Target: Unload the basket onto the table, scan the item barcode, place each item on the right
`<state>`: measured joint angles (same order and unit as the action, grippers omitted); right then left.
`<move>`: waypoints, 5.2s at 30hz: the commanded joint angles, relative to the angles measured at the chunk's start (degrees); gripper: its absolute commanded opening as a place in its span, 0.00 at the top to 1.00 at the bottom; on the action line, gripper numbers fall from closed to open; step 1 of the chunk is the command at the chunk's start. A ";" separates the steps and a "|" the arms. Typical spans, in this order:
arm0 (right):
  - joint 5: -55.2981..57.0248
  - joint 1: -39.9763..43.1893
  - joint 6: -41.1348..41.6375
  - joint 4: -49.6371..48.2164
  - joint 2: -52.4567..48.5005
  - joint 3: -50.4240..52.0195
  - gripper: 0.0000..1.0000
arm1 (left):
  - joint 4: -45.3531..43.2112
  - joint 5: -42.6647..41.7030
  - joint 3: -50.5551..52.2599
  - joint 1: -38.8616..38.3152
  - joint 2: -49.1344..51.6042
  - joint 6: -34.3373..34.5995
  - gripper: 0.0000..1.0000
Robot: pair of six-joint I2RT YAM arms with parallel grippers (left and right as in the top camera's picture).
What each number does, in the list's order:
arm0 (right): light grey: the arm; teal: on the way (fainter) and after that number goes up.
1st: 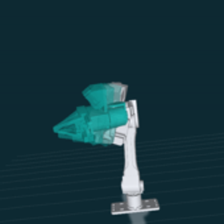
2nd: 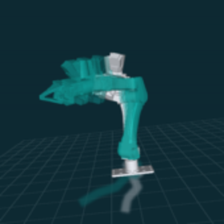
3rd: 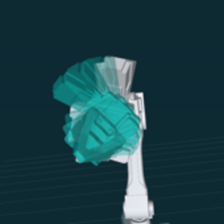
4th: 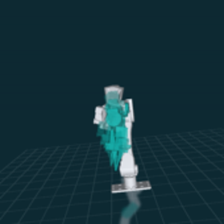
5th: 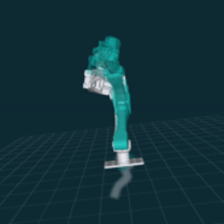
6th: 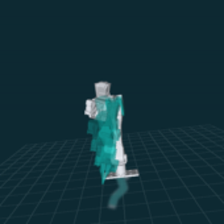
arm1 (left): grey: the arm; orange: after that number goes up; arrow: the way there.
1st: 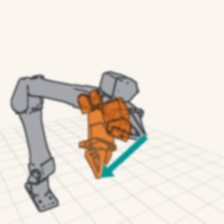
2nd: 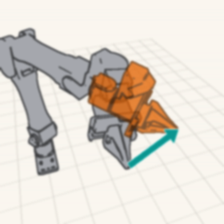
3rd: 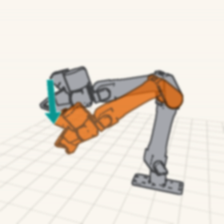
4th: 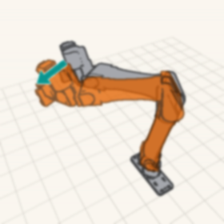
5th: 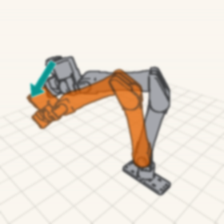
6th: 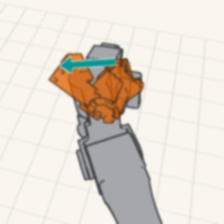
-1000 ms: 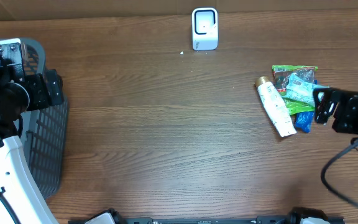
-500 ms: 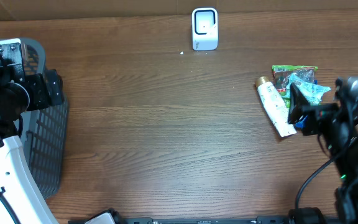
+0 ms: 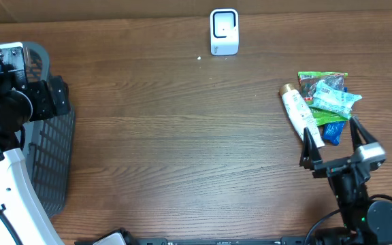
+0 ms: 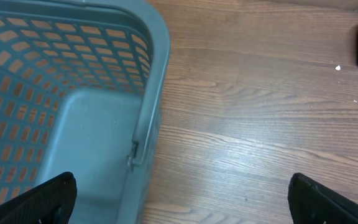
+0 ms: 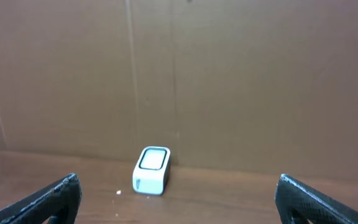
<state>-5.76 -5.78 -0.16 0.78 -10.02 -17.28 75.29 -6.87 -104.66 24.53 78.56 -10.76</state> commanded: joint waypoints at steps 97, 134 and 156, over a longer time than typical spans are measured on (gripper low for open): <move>-0.28 -1.38 0.11 3.48 9.75 16.81 0.00 | -13.11 3.48 19.93 -12.31 -20.72 -5.11 0.00; -0.31 -1.38 0.11 3.48 9.75 16.81 0.00 | -72.46 -10.91 104.39 -16.37 -78.42 -6.38 0.00; -0.31 -1.38 0.11 3.48 9.75 16.81 0.00 | -72.54 -10.88 104.39 -16.37 -78.31 -6.40 0.00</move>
<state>-6.11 -6.85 -0.19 4.54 -0.73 -1.06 3.11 -18.24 -0.73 8.58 0.95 -16.51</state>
